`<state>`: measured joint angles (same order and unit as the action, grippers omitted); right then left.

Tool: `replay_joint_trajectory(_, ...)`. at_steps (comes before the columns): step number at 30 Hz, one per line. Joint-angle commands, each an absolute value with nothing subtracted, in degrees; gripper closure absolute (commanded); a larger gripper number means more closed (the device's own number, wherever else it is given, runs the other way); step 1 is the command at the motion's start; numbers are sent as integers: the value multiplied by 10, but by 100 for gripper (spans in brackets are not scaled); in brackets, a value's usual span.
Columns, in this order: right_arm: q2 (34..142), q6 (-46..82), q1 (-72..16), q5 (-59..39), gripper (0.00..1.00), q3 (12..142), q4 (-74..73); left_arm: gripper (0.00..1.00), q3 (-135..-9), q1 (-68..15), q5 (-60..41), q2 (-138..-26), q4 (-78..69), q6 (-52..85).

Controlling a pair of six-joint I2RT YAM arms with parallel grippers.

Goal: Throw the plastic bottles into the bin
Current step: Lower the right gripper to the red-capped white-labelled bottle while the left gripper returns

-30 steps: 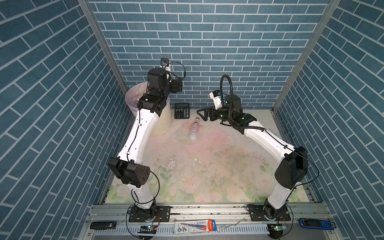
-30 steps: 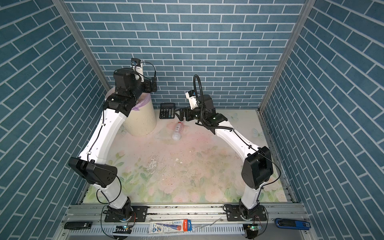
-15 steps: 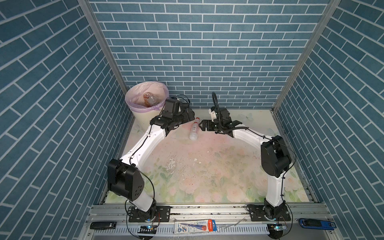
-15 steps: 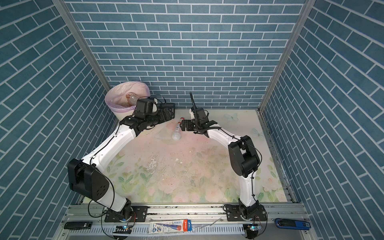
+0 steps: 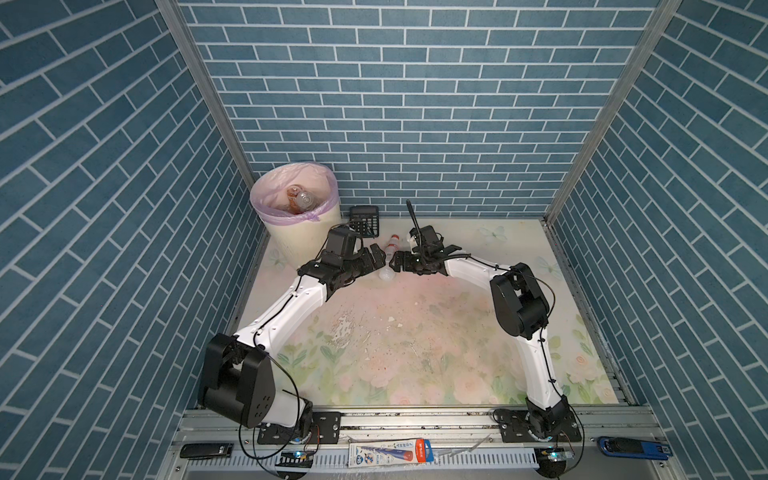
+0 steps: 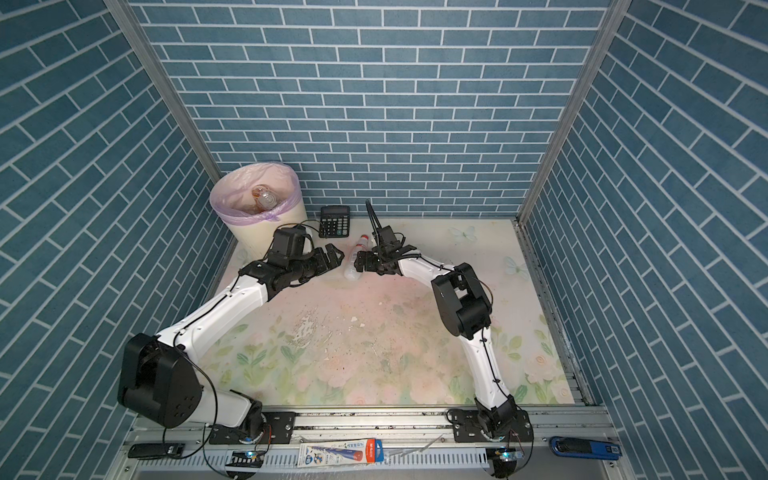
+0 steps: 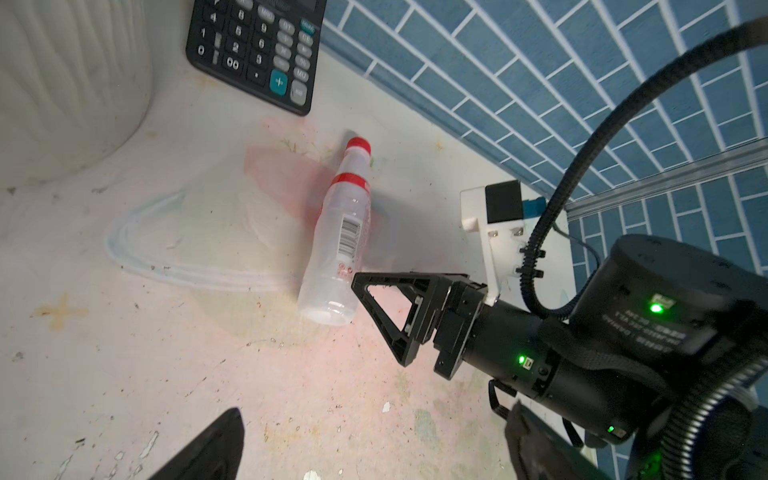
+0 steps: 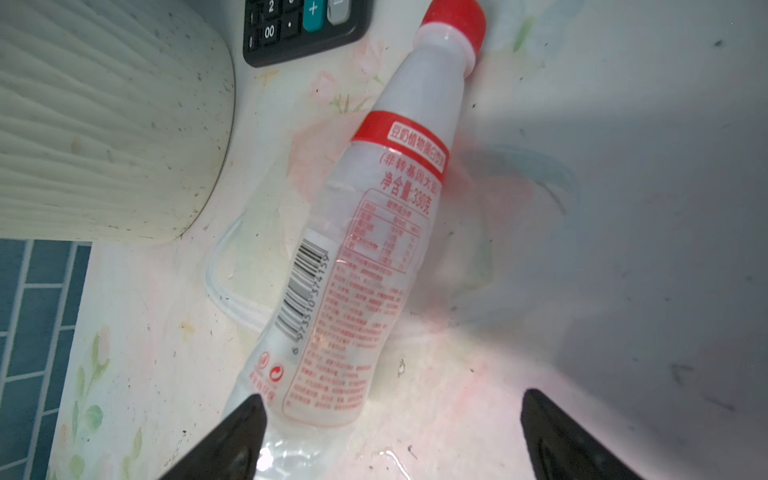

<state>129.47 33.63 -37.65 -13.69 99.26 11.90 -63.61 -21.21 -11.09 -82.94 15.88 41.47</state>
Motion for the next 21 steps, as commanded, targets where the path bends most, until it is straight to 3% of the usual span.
replay_joint_trajectory(1,1313,356,-390,-135,5,1039,143,1,-615,-205,-128,-827,129,436)
replay_joint_trajectory(21,1357,383,-407,-112,10,1117,178,1,-562,-180,-144,-817,102,455)
